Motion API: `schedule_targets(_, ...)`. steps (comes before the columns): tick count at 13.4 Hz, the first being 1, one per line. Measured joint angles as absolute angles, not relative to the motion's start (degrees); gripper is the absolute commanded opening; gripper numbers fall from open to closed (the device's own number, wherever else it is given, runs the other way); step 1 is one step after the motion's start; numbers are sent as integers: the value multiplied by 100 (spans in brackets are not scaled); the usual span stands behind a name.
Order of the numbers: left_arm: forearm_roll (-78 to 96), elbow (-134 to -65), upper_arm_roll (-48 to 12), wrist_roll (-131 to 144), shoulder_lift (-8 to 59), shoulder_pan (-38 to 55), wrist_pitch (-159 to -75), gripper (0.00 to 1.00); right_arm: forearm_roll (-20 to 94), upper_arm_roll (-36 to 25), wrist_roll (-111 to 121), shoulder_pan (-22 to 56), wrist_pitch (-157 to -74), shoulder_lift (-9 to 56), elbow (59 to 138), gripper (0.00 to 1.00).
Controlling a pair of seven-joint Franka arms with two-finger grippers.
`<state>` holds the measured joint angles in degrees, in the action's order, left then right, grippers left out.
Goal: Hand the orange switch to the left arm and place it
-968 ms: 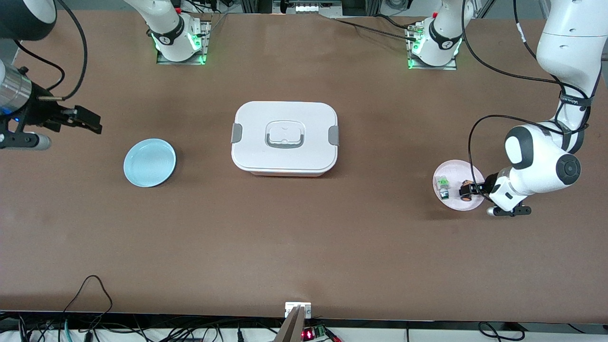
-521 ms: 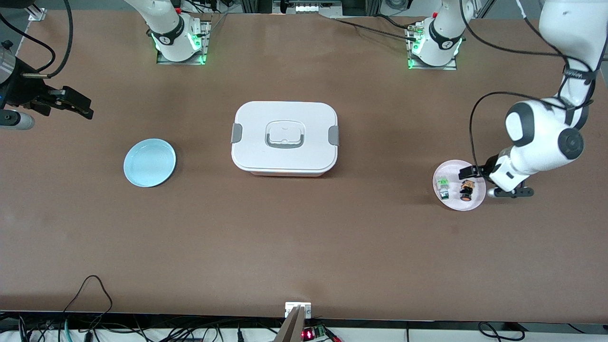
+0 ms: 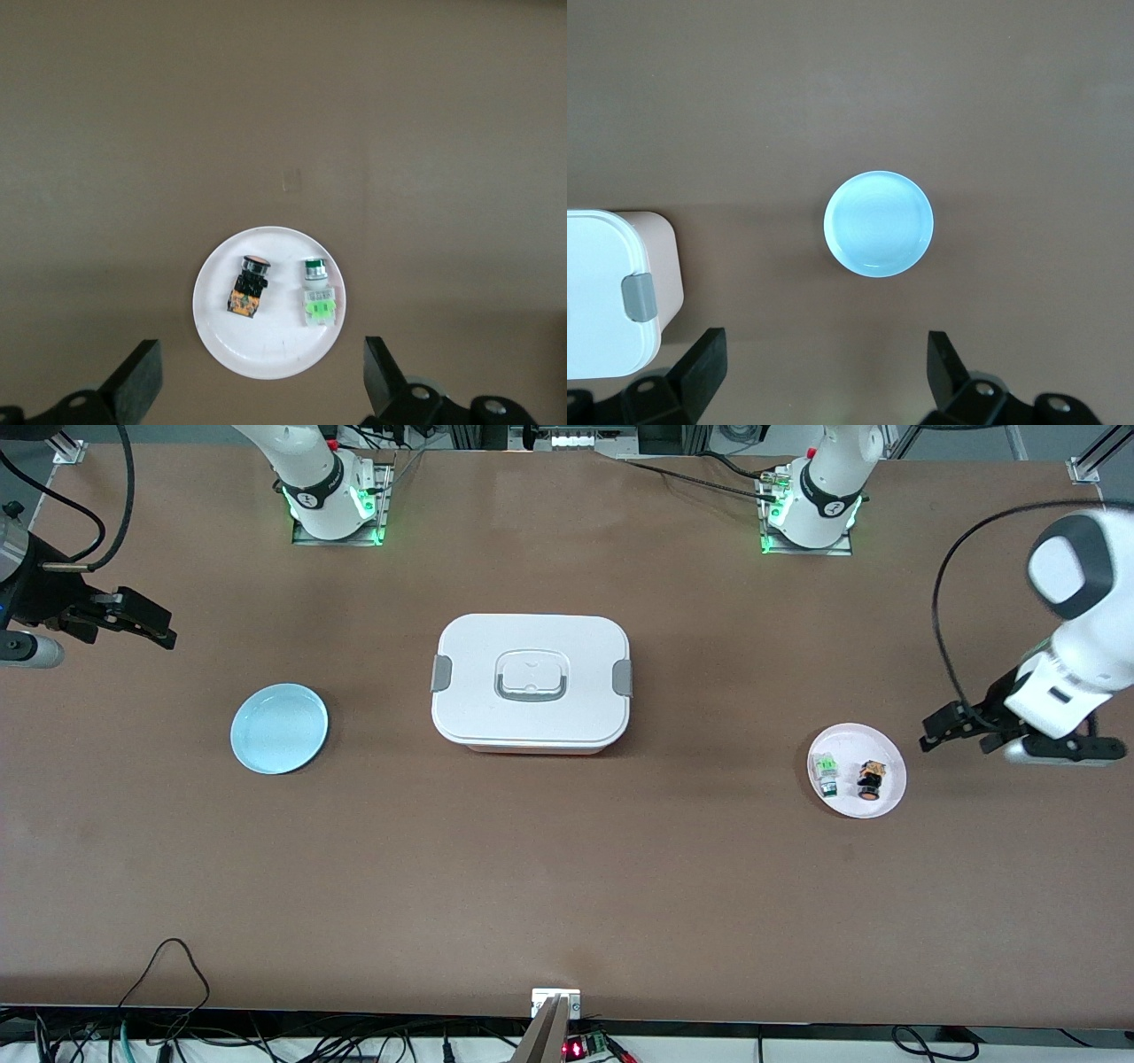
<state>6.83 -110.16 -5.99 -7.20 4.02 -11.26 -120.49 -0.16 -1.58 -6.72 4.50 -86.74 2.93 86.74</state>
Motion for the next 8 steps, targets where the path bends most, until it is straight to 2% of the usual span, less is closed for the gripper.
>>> schedule_targets(2, 659, -10349, -578, -717, 208, -1130, -10932, 100, 4, -162, -672, 418, -8682, 293, 8654, 100)
schedule_targets(4, 321, -9799, -583, -714, 91, -1127, -10205, 100, 4, -181, -672, 399, -8685, 289, 8625, 100)
schedule_targets(8, 105, -9218, -642, -577, -22, -799, -9473, 100, 4, -204, -665, 392, -8795, 230, 8592, 100)
